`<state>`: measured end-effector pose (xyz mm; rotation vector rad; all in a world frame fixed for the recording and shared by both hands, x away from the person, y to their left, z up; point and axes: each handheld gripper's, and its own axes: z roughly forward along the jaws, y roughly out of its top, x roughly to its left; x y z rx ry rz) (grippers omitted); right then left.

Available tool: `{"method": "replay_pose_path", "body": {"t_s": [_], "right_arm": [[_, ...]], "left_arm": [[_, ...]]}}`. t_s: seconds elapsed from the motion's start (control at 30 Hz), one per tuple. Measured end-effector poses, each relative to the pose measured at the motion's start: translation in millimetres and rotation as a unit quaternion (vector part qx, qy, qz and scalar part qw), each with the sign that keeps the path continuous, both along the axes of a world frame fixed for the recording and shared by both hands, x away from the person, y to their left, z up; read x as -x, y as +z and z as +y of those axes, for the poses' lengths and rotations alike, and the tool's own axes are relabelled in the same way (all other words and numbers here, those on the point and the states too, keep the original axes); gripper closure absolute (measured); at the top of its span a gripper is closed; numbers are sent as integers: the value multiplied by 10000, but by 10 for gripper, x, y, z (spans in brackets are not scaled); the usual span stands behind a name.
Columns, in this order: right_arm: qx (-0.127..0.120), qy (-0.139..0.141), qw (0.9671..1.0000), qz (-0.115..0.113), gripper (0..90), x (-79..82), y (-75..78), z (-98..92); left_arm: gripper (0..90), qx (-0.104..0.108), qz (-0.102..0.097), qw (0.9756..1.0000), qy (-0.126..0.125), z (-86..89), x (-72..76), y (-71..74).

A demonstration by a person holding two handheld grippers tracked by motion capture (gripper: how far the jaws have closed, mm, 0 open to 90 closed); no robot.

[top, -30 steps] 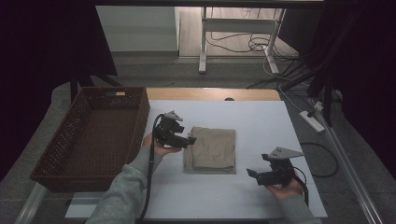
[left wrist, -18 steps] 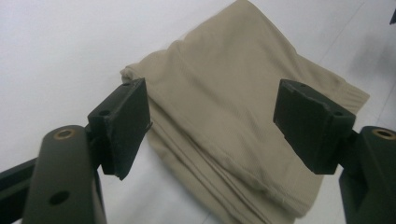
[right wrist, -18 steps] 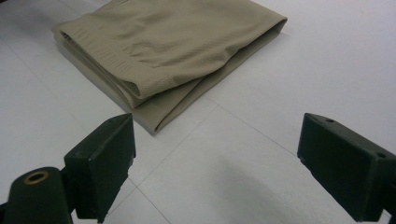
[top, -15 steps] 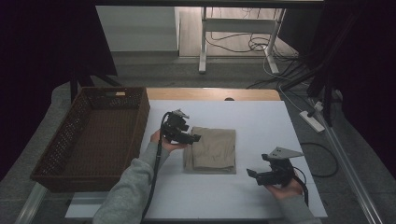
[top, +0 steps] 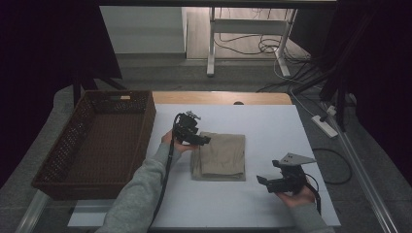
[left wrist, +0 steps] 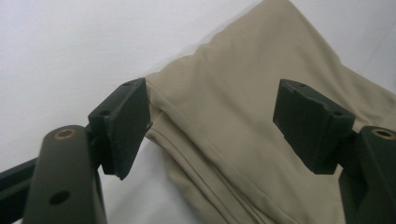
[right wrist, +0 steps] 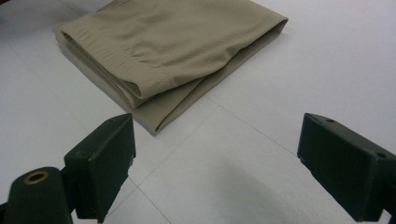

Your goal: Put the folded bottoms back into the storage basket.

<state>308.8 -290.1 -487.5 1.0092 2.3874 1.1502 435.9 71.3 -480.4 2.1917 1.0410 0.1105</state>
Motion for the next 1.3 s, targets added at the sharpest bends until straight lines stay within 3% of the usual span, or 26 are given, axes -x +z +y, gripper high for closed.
{"method": "replay_pose_path", "body": {"t_s": [0.4, 0.87, 1.3], "right_arm": [[-7, 2, 10000, 12, 115, -2, -5, 4], [11, -2, 10000, 39, 115, -5, -11, 3], [-6, -10, 10000, 61, 115, -10, -20, 3]], "left_arm": [[262, 9, 192, 9997, 131, 32, -167, -175], [257, -115, 300, 9994, -90, -76, -220, -273], [215, -266, 516, 9982, -127, -105, -297, -412]]}}
